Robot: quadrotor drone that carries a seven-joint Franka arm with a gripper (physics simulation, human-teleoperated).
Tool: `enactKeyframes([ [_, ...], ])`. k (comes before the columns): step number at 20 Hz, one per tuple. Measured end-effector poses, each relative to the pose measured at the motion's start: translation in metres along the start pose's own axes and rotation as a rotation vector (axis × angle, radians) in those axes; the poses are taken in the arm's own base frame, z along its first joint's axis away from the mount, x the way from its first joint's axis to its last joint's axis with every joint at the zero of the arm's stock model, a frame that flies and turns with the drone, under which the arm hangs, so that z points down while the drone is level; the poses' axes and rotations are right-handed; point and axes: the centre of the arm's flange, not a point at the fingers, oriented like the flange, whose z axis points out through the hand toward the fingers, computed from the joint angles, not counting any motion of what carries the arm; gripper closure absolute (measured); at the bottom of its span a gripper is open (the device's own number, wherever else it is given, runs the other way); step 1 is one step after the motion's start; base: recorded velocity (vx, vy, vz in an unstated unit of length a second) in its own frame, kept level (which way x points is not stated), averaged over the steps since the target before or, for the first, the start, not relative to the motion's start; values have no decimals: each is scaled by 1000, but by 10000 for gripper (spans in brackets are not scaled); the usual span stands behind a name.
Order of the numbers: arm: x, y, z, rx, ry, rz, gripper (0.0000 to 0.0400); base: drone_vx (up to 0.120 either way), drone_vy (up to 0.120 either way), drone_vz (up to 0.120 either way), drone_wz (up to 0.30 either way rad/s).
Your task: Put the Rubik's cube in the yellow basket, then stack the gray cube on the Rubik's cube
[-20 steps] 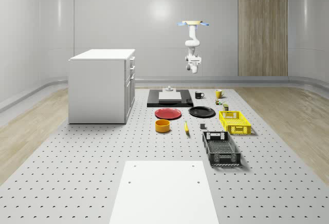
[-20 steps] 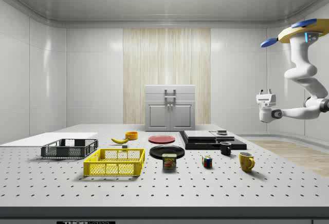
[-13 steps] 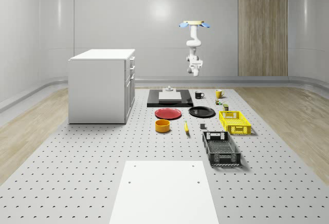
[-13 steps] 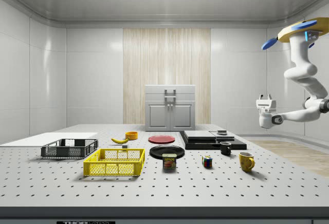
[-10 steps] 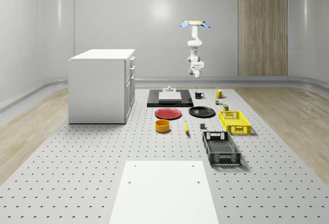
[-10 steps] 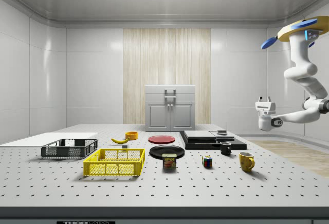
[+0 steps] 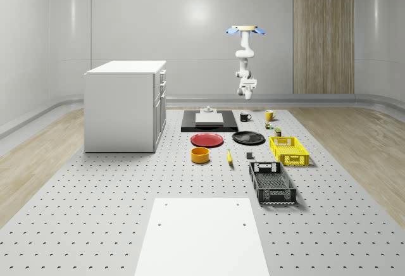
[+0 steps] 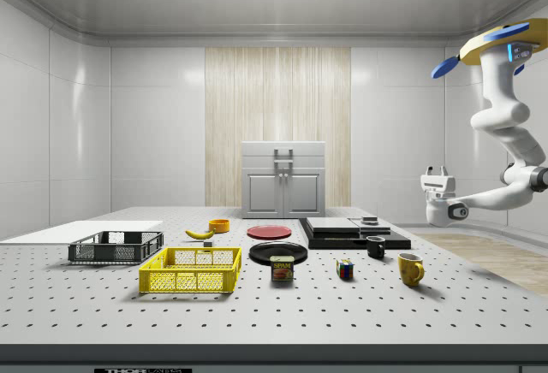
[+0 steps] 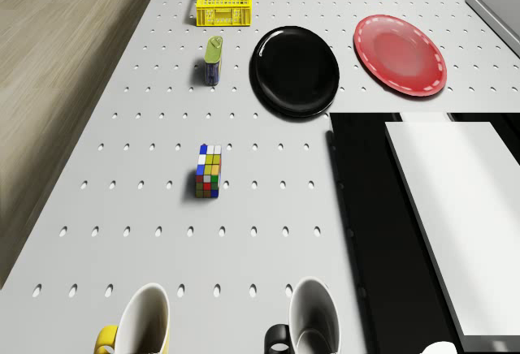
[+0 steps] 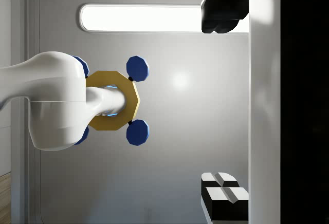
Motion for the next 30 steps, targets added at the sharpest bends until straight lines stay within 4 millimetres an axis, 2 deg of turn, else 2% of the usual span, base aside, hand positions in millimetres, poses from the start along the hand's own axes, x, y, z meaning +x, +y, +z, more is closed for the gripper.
enactKeyframes([
  [30, -3, 0, -3, 4, 28, 0, 0, 120, 120, 0, 0],
])
